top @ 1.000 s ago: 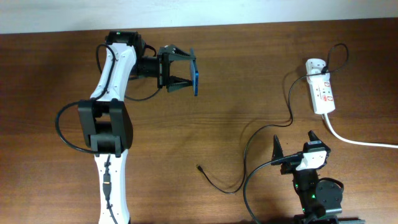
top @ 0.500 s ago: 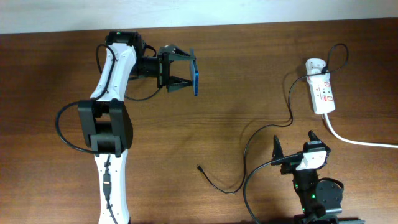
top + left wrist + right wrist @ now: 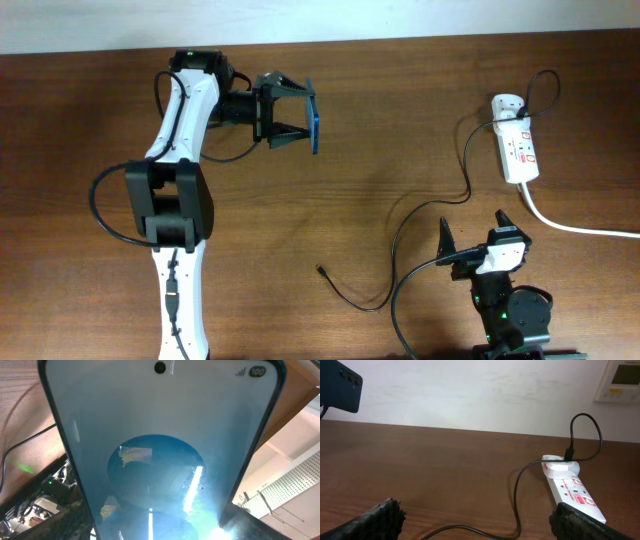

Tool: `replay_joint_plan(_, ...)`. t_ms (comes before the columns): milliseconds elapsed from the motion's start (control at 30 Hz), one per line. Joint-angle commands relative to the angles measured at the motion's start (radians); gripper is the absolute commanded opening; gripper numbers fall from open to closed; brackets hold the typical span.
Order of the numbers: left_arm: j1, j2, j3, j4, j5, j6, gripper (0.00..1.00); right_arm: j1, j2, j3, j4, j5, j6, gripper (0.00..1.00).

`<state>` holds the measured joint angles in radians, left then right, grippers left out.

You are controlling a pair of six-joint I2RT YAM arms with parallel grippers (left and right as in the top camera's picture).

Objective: Plug charger to phone and switch on socket

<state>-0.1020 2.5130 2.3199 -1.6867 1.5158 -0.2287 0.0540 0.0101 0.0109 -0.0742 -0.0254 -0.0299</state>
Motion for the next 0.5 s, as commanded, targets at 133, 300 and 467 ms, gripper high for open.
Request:
replay_joint_plan(133,0.007,0.006,0.026,-0.002,0.058,-0.003,0.79,-0.002,-0.006,-0.005,-0.005,0.004,0.004,0.98)
replay_joint_plan(300,0.007,0.006,0.026,-0.002,0.059,-0.003,0.79,-0.002,-0.007,-0.005,-0.005,0.004,0.004,0.98)
replay_joint_plan(467,0.007,0.006,0.026,-0.002,0.058,-0.003,0.78,-0.002,-0.007,-0.005,-0.005,0.004,0.004,0.98)
